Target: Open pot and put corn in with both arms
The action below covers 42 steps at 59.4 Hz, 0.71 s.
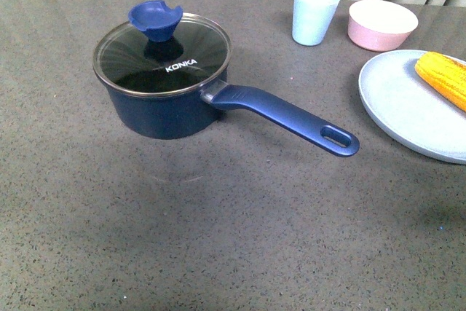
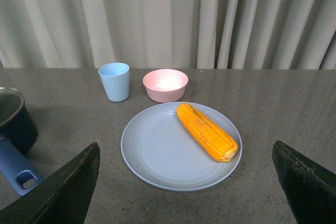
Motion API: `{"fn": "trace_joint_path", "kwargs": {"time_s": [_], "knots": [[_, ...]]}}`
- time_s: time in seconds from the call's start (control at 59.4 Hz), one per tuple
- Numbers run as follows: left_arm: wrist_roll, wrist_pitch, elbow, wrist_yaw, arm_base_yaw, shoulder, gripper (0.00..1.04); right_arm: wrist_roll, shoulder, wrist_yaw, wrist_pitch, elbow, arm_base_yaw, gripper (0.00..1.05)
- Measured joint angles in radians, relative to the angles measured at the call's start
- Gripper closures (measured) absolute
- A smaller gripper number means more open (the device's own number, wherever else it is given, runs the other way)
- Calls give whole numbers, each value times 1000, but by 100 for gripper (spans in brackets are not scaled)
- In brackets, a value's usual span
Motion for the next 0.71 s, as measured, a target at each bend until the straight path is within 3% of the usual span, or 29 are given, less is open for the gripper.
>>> {"fn": "trace_joint_path", "kwargs": {"time_s": [0.64,0.707], "knots": [[0,0,0,0,0,0,9,0,0,0,0,0,0,9],[39,-125,45,125,32,55,9,0,0,0,0,0,0,9]]}}
